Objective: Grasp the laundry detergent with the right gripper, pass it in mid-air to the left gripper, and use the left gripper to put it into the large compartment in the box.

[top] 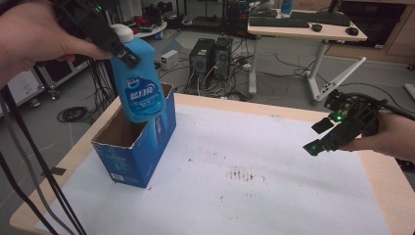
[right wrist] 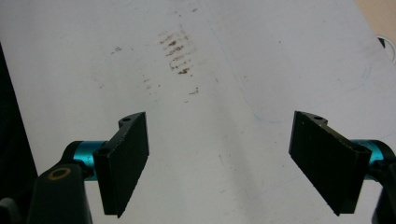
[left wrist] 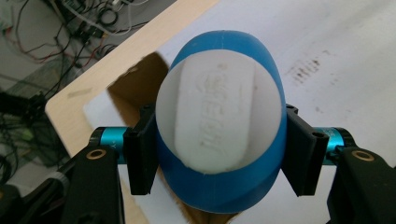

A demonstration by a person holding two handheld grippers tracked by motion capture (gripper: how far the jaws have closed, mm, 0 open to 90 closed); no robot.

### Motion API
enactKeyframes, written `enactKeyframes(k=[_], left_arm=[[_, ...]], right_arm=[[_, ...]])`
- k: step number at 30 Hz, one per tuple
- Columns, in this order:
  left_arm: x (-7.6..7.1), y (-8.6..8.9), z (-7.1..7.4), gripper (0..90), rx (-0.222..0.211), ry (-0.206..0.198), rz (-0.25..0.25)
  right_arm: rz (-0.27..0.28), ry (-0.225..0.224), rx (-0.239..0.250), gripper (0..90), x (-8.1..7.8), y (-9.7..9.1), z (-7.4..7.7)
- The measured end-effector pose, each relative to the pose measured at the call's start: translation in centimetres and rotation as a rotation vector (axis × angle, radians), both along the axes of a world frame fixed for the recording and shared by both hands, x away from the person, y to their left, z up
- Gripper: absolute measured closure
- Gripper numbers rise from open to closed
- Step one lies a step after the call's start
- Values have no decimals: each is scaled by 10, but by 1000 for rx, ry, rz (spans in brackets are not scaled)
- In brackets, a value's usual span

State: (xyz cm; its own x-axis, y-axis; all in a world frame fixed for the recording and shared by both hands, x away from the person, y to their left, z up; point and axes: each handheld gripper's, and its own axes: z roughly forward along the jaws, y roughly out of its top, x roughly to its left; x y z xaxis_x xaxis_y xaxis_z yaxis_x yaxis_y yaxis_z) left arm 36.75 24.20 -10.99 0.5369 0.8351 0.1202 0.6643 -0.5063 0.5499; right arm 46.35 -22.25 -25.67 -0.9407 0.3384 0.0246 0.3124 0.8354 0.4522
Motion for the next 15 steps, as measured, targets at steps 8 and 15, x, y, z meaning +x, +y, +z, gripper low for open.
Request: enactKeyframes(k=[8,15], left_arm=[[0,18,-8,385,10,5,61],[2,22,-21,385,27,19,42]], right_arm=[[-16,2,0,197,1,-6,0],[-10,6,-1,197,0,-8,-1]])
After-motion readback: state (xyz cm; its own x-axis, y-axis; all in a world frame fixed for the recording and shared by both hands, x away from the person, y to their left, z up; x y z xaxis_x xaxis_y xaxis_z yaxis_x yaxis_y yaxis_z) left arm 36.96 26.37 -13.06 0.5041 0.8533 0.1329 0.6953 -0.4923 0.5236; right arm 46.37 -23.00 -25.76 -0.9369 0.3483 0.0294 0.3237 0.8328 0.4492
